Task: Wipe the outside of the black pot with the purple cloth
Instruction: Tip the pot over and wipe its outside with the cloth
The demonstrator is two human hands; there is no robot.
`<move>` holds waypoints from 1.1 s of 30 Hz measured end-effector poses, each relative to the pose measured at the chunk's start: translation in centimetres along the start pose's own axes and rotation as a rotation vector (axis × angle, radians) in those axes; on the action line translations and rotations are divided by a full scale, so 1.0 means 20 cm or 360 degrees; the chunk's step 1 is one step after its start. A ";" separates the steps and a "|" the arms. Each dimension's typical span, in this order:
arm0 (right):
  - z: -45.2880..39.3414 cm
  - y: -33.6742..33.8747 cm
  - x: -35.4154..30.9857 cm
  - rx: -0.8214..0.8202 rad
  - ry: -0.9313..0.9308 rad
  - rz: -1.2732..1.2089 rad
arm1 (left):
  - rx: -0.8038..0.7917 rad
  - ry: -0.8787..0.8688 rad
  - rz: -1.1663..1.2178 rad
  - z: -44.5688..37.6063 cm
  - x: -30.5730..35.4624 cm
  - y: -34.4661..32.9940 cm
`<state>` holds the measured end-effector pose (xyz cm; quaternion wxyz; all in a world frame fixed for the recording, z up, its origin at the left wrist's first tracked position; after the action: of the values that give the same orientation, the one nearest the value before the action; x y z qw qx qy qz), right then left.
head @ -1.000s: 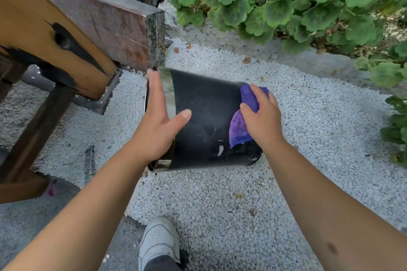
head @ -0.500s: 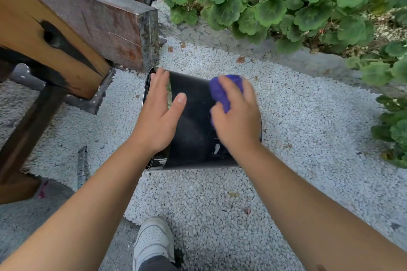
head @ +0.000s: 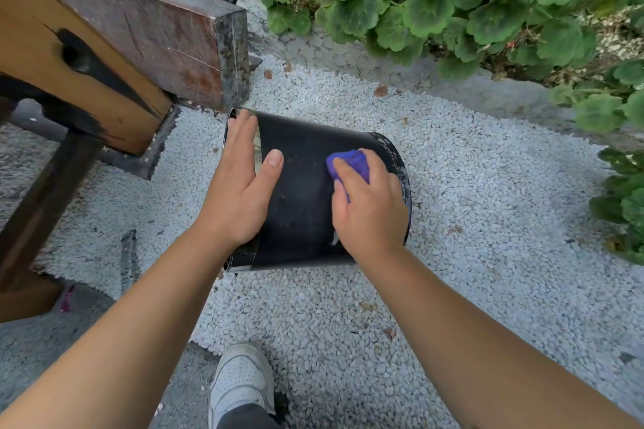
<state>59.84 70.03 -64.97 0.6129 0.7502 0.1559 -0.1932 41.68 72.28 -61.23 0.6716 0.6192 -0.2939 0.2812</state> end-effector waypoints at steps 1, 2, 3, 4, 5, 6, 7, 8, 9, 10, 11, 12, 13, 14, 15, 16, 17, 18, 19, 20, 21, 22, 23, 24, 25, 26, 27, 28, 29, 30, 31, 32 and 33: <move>0.00 0.00 0.05 0.0002 -0.0044 0.0035 | 0.0001 0.0002 -0.0006 0.00 0.00 0.00; 0.01 0.00 0.10 -0.0001 -0.0093 0.0062 | -0.0001 0.0004 -0.0009 0.00 0.00 0.00; 0.01 0.00 0.14 -0.0005 -0.0139 0.0086 | -0.0002 0.0005 -0.0009 0.00 0.00 0.00; 0.01 0.01 0.19 -0.0007 -0.0180 0.0101 | -0.0004 0.0006 -0.0006 0.00 -0.01 0.00; 0.02 0.01 0.23 -0.0011 -0.0214 0.0107 | -0.0006 0.0010 -0.0005 0.00 -0.01 0.00; 0.02 0.02 0.26 -0.0013 -0.0233 0.0115 | -0.0009 0.0013 -0.0004 0.00 -0.01 0.00; 0.02 0.02 0.28 -0.0012 -0.0229 0.0128 | -0.0012 0.0013 -0.0001 0.00 -0.01 0.00; 0.02 0.02 0.30 -0.0011 -0.0202 0.0136 | -0.0012 0.0013 0.0004 0.00 0.00 0.00; 0.01 0.02 0.31 -0.0017 -0.0175 0.0120 | -0.0008 0.0014 0.0007 0.00 0.00 -0.01; 0.00 0.02 0.33 -0.0032 -0.0173 0.0069 | -0.0003 0.0016 0.0004 0.00 0.01 -0.01; -0.01 0.01 0.35 -0.0049 -0.0207 -0.0015 | 0.0002 0.0021 -0.0003 0.00 0.01 -0.01; -0.02 0.01 0.38 -0.0053 -0.0267 -0.0122 | 0.0006 0.0025 -0.0008 0.00 0.01 -0.01; -0.04 0.02 0.39 -0.0035 -0.0317 -0.0213 | 0.0010 0.0027 -0.0010 0.00 0.01 -0.01; -0.06 0.05 0.39 0.0002 -0.0335 -0.0263 | 0.0007 0.0027 -0.0009 0.01 0.01 -0.01; -0.08 0.08 0.36 0.0044 -0.0307 -0.0271 | 0.0003 0.0026 -0.0006 0.01 0.02 -0.02; -0.11 0.11 0.31 0.0080 -0.0219 -0.0234 | -0.0001 0.0024 -0.0003 0.01 0.02 -0.02; -0.12 0.14 0.24 0.0109 -0.0084 -0.0163 | -0.0003 0.0022 0.0000 0.01 0.02 -0.02; -0.13 0.17 0.15 0.0123 0.0075 -0.0092 | -0.0002 0.0021 0.0002 0.01 0.02 -0.02; -0.12 0.17 0.07 0.0126 0.0223 -0.0049 | -0.0001 0.0016 0.0003 0.00 0.03 -0.03; -0.10 0.17 0.00 0.0121 0.0322 -0.0058 | 0.0001 0.0008 0.0004 0.00 0.03 -0.03; -0.08 0.17 -0.05 0.0116 0.0349 -0.0129 | 0.0002 0.0000 0.0004 0.00 0.03 -0.03; -0.07 0.17 -0.06 0.0117 0.0307 -0.0253 | 0.0005 -0.0005 0.0002 -0.01 0.03 -0.02; -0.06 0.18 -0.06 0.0123 0.0229 -0.0399 | 0.0010 -0.0007 -0.0005 -0.01 0.02 -0.02; -0.06 0.19 -0.05 0.0118 0.0169 -0.0521 | 0.0019 -0.0005 -0.0015 -0.01 0.01 -0.01; -0.07 0.19 -0.04 0.0087 0.0166 -0.0593 | 0.0028 -0.0002 -0.0024 -0.01 0.00 0.00; -0.06 0.18 -0.05 0.0027 0.0220 -0.0620 | 0.0036 0.0003 -0.0028 -0.01 -0.01 0.00; -0.06 0.16 -0.06 -0.0050 0.0307 -0.0626 | 0.0039 0.0008 -0.0029 -0.01 -0.02 0.01; -0.05 0.15 -0.07 -0.0122 0.0390 -0.0627 | 0.0040 0.0013 -0.0028 0.00 -0.03 0.01; -0.03 0.13 -0.08 -0.0171 0.0462 -0.0615 | 0.0040 0.0014 -0.0027 0.00 -0.03 0.01; -0.01 0.12 -0.09 -0.0180 0.0525 -0.0576 | 0.0039 0.0013 -0.0025 0.00 -0.03 0.00; 0.01 0.11 -0.10 -0.0152 0.0566 -0.0508 | 0.0039 0.0010 -0.0021 0.00 -0.02 0.00; 0.02 0.09 -0.11 -0.0109 0.0559 -0.0435 | 0.0039 0.0005 -0.0018 0.00 -0.01 -0.01; 0.03 0.08 -0.11 -0.0073 0.0506 -0.0383 | 0.0037 -0.0001 -0.0016 0.00 0.01 -0.01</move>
<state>58.69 69.13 -62.63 0.5700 0.7329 0.3437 -0.1406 41.96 72.19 -61.33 0.6656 0.6286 -0.2877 0.2812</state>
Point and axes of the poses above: each hand's wrist, its own z-axis away from the middle knuckle, its own y-axis out of the back of the hand, x = y × z, the point moved 10 cm from there along -z, towards the middle knuckle, and after that the axes turned 2 degrees about z, right-handed, at the moved point
